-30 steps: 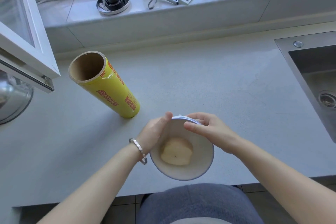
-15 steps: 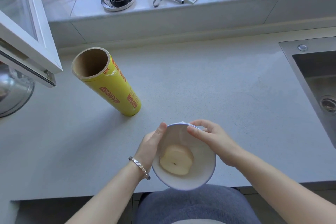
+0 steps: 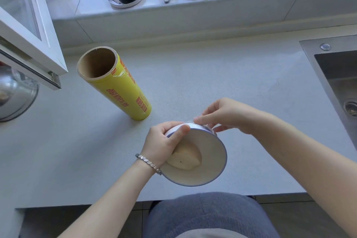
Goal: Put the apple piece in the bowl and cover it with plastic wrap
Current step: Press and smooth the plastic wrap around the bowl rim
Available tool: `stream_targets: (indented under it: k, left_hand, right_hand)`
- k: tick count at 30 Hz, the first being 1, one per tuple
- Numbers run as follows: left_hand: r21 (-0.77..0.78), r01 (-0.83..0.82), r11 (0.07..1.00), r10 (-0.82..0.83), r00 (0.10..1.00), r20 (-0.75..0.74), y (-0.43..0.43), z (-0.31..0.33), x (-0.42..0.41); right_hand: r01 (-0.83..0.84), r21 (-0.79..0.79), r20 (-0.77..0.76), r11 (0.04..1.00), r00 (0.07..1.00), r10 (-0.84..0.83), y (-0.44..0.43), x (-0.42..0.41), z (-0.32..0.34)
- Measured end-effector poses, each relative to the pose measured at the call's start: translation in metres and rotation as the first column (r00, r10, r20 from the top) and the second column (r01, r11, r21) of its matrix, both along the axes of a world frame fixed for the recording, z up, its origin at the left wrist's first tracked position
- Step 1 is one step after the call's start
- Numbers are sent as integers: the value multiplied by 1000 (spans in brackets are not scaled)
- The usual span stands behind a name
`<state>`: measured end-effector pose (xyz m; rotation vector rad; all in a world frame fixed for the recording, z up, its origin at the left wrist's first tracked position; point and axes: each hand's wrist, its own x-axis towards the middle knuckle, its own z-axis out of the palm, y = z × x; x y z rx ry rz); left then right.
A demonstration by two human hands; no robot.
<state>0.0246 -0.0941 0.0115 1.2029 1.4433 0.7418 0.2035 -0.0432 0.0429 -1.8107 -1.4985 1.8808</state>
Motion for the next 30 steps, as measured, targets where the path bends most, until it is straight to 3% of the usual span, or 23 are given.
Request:
stream_targets:
  k: [5, 10, 13, 15, 16, 22, 26, 30]
  left_hand:
    - [35, 26, 999, -25, 999, -29, -5, -1, 3]
    - [22, 49, 999, -48, 998, -51, -10, -4, 6]
    - [6, 62, 998, -61, 997, -38, -11, -5, 6]
    - [-8, 69, 998, -69, 997, -18, -13, -5, 8]
    - [-11, 70, 997, -70, 997, -11, -14, -5, 8]
    - [9, 70, 997, -70, 998, 0, -10, 0, 9]
    - [14, 129, 992, -128, 991, -47, -7, 2, 8]
    - [24, 116, 993, -115, 991, -68, -8, 3, 6]
  right_hand:
    - [-140, -56, 60, 989, 988, 143, -2, 1, 6]
    - [-288, 70, 231, 955, 936, 265, -15, 0, 2]
    - [-21, 135, 123, 991, 992, 4, -16, -2, -5]
    - [189, 91, -6, 978, 982, -190, -13, 0, -8]
    - [215, 48, -43, 975, 976, -213, -12, 3, -9]
    - [53, -154, 64, 987, 997, -43, -12, 4, -7]
    - [-87, -76, 126, 993, 987, 96, -8, -4, -2]
    - [44, 17, 54, 999, 997, -45, -6, -8, -7]
